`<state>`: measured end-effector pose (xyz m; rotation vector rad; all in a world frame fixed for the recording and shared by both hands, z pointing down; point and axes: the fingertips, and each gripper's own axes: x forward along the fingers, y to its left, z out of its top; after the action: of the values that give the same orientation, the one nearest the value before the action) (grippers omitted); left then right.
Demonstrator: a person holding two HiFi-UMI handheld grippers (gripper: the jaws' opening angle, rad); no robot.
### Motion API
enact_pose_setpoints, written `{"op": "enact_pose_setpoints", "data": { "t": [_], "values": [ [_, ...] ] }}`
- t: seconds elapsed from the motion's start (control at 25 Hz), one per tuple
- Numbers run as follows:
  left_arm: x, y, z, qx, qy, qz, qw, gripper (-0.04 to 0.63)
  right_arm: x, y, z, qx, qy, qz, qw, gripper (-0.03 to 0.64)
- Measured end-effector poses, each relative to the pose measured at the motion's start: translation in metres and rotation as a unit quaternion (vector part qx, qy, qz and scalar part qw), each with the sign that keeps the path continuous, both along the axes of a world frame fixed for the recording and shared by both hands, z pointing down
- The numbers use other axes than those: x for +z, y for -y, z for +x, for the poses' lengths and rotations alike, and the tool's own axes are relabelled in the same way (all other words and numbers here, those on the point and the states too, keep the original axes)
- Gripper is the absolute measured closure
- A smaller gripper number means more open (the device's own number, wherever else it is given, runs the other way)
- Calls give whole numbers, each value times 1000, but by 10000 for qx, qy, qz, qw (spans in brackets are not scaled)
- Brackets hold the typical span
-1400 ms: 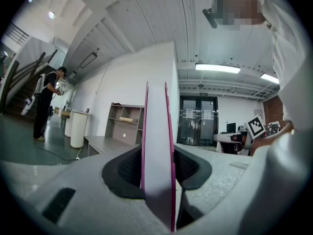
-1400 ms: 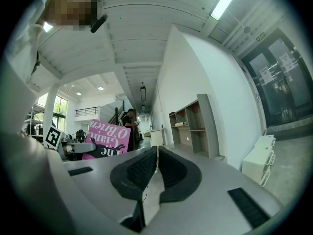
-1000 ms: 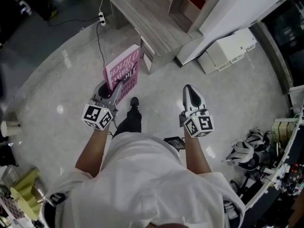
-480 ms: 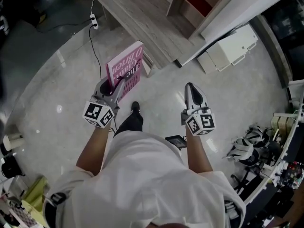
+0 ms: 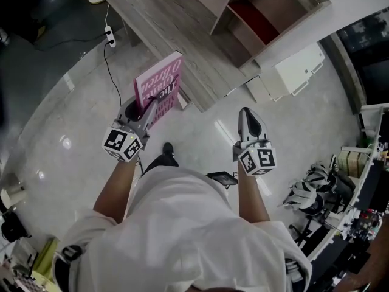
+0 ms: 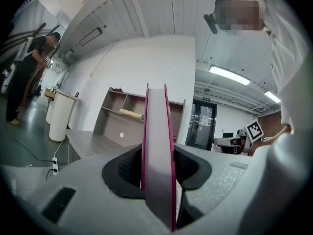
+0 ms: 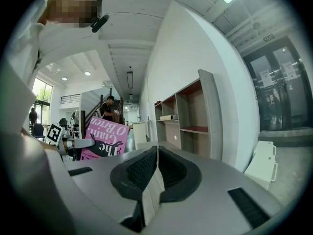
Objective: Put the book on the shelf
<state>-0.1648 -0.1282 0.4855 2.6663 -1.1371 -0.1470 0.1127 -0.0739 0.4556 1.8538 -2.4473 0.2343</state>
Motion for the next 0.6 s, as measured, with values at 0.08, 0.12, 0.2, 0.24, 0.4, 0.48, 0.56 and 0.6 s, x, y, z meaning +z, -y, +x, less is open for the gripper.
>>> {"op": "enact_pose_setpoints", "data": {
  "t": [0.08, 0.12, 0.2, 0.24, 0.4, 0.48, 0.56, 0.6],
  "values": [
    [-4, 14, 2, 72, -47, 41, 10000, 445, -3, 12, -1, 45, -6, 32, 10000, 598],
    [-6, 21, 4, 116, -67, 65, 9999, 445, -4, 17, -1, 73, -10, 50, 10000, 598],
    [-10, 33, 10, 206, -113, 106, 9997, 445, -8, 26, 1, 136, -14, 83, 9999, 598],
    [-11, 39, 13, 237, -138, 112, 9996, 445, -9, 30, 3, 165, -13, 98, 9998, 598],
    [-11, 58, 22, 289, -215, 64, 9993, 445, -12, 38, 9, 269, -42, 114, 9996, 598],
    [-13, 67, 27, 322, -283, 68, 9991, 445, -12, 42, 15, 333, -48, 105, 9994, 598],
    [-15, 76, 33, 345, -322, 86, 9988, 445, -11, 45, 20, 380, -32, 112, 9992, 598],
    [-16, 81, 36, 348, -342, 94, 9988, 445, -10, 47, 22, 388, -27, 118, 9992, 598]
  ]
}}
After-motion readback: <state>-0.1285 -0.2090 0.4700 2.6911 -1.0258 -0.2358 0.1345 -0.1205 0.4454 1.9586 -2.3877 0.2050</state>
